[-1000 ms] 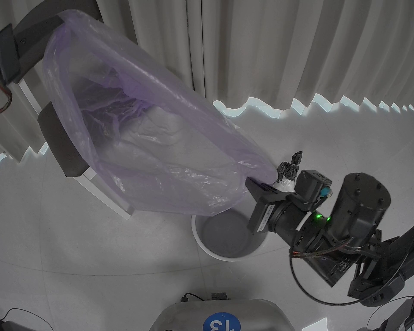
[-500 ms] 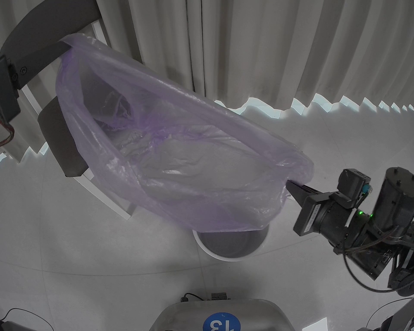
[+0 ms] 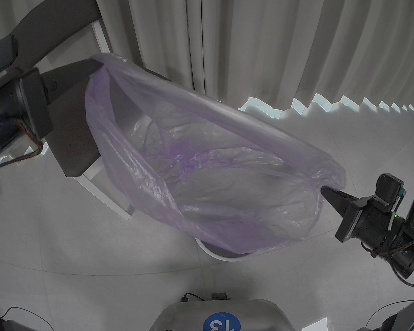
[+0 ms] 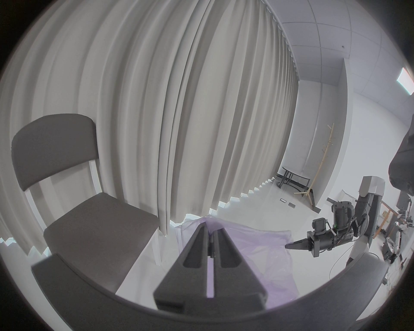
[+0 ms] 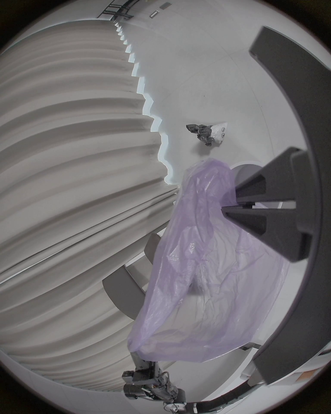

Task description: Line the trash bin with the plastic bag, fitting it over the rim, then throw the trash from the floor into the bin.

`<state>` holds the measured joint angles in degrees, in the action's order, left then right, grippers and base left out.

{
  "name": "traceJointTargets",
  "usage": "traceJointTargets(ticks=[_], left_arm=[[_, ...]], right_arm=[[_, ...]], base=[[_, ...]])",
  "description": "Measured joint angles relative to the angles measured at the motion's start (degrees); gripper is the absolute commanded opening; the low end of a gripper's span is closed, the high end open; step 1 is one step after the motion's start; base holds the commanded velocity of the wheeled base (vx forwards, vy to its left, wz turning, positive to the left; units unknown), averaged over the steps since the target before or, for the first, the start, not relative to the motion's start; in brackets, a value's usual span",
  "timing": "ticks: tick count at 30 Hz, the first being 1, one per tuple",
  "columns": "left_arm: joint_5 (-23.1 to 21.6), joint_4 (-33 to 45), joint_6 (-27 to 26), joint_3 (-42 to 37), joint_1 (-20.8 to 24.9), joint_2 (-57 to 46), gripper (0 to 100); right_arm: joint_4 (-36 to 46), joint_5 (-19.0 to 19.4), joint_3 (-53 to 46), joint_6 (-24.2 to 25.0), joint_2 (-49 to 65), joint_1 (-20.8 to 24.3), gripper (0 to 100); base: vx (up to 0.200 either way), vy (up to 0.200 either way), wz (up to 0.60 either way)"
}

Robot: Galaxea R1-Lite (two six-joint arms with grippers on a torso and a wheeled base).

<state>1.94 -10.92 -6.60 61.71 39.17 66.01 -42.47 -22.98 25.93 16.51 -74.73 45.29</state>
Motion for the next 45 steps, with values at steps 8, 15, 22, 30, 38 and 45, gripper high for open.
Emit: traceJointTargets(ticks=[8,15,22,30,38,45], left_arm=[[0.0,0.0,2.5,-0.9,0.0,1.4,0],[0.0,-0.2,2.5,-2.5,0.3,2.5,0],[-0.1,-4.7,3.4,-4.5,0.1,4.6,0],[0.5,-7.8,3.0,-4.0,0.3,8.1,0],[0.5,-7.3,3.2,-5.7,-0.4,9.8,0],[0.4,-7.2,4.1,-8.0,-0.5,13.9,0]], right_arm=[[4.3,2.4,-0.1,0.0,4.0,-2.1,0],[4.8,2.5,-0.4,-0.1,4.8,-2.8,0],[5.2,2.5,-0.9,-0.3,4.6,-3.0,0],[9.3,2.8,-1.1,-2.2,5.3,-4.1,0],[13.8,6.3,-0.8,-4.0,5.9,-9.3,0],[19.5,8.9,-0.9,-5.5,6.4,-12.0,0]], base=[[0.000,0.000,0.00],[0.000,0.000,0.00],[0.000,0.000,0.00],[0.000,0.000,0.00],[0.000,0.000,0.00],[0.000,0.000,0.00]])
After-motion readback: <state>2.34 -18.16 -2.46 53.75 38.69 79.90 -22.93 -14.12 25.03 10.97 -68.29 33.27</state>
